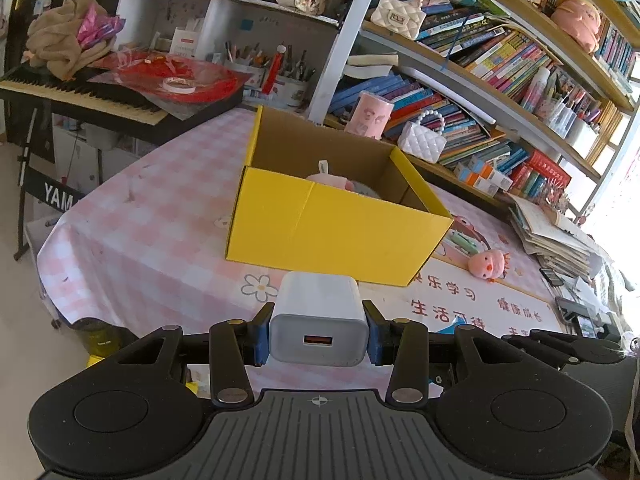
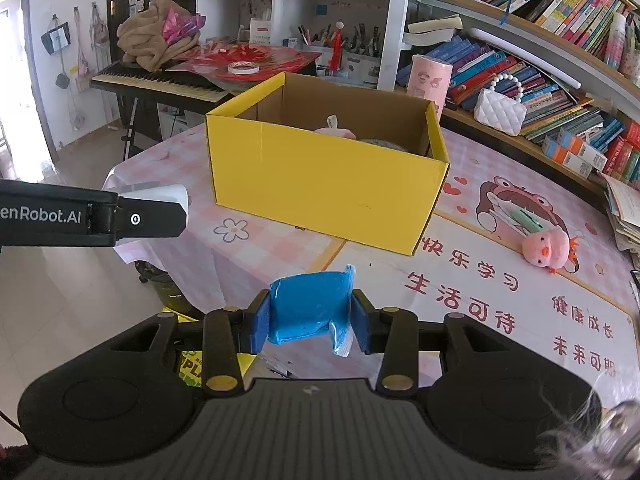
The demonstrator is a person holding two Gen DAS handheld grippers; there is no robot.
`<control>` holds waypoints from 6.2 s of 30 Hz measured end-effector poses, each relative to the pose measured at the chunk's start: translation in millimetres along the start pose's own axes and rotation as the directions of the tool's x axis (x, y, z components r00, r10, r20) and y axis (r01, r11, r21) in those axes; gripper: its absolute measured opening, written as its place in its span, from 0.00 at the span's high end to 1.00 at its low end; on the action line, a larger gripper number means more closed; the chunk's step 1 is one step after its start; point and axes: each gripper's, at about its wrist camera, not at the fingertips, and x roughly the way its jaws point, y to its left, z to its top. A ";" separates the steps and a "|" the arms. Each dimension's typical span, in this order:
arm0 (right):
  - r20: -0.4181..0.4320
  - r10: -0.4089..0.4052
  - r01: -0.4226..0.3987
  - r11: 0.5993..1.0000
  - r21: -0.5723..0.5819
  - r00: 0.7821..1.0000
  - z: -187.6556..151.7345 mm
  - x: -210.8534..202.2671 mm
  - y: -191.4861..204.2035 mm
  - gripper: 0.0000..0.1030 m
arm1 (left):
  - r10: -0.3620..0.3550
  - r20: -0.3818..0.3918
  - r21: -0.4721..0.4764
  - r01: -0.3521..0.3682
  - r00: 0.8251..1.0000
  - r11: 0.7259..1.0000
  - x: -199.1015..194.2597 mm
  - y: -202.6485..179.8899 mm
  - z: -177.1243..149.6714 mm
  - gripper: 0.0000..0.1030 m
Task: Organize objects
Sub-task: 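Carry the blue piece and white charger in both grippers over the yellow box, then lower the blue piece and charger into the yellow box and open both grippers, then withdraw both open grippers from the yellow box, then grasp the pink antlered pig plush with the left gripper while the right grasps the green clip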
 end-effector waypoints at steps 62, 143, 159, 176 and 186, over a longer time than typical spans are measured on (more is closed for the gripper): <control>-0.142 0.083 -0.141 0.869 -0.474 0.986 162.4 213.4 -84.8 0.51 | 0.299 0.030 0.132 -0.301 0.954 0.945 182.1 -41.1 113.4 0.54; -0.121 -0.407 0.424 0.863 0.275 0.905 -50.6 -13.9 -136.1 0.22 | 0.027 -0.162 0.324 0.027 0.986 0.946 90.3 -131.5 -19.7 0.10; -0.093 -0.385 0.395 0.870 0.296 0.918 -28.7 16.4 -229.3 0.24 | 0.009 -0.179 0.352 0.055 0.984 0.934 151.9 -201.9 -6.6 0.11; -0.044 -0.362 0.352 0.859 0.373 0.931 -16.5 35.4 -327.5 0.25 | 0.057 -0.139 0.436 0.009 0.989 0.900 220.7 -273.0 10.0 0.12; -0.042 -0.403 0.383 0.828 0.408 0.914 -19.0 30.4 -367.3 0.25 | 0.036 -0.151 0.523 0.049 0.988 0.851 282.3 -321.5 12.5 0.12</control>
